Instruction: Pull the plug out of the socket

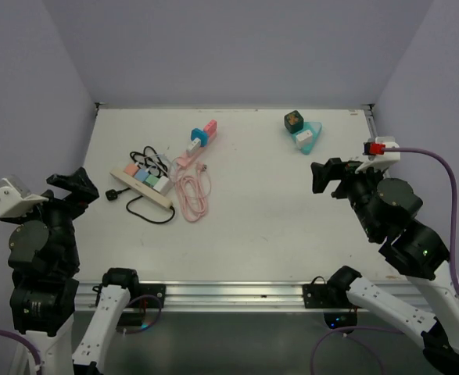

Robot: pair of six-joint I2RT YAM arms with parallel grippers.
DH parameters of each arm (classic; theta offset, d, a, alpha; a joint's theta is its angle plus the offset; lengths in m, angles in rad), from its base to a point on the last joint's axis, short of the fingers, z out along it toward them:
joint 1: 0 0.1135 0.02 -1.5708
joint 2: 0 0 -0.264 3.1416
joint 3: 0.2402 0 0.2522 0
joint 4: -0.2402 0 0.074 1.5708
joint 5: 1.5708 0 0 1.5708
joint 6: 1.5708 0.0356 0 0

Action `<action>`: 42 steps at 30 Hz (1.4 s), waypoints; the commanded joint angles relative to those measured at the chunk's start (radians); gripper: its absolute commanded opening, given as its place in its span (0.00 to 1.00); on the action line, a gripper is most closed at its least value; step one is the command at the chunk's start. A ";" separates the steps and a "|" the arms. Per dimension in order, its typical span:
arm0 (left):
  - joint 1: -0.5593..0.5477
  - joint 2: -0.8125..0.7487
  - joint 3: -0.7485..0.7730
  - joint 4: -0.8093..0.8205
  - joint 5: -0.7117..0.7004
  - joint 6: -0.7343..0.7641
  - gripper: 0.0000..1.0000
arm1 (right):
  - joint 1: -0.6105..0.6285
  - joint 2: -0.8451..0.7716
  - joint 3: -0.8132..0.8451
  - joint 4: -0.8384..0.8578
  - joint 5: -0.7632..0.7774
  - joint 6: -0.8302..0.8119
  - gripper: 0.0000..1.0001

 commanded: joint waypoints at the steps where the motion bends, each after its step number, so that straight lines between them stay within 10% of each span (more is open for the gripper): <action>1: 0.000 0.027 -0.019 0.018 0.011 -0.037 1.00 | 0.004 0.009 0.008 0.058 -0.019 -0.003 0.99; 21: 0.000 0.366 -0.217 -0.082 0.236 -0.201 1.00 | 0.004 0.229 -0.075 0.012 -0.394 0.215 0.99; 42: 0.025 0.989 -0.261 0.341 0.141 -0.337 0.87 | 0.006 0.464 -0.124 -0.005 -0.686 0.221 0.99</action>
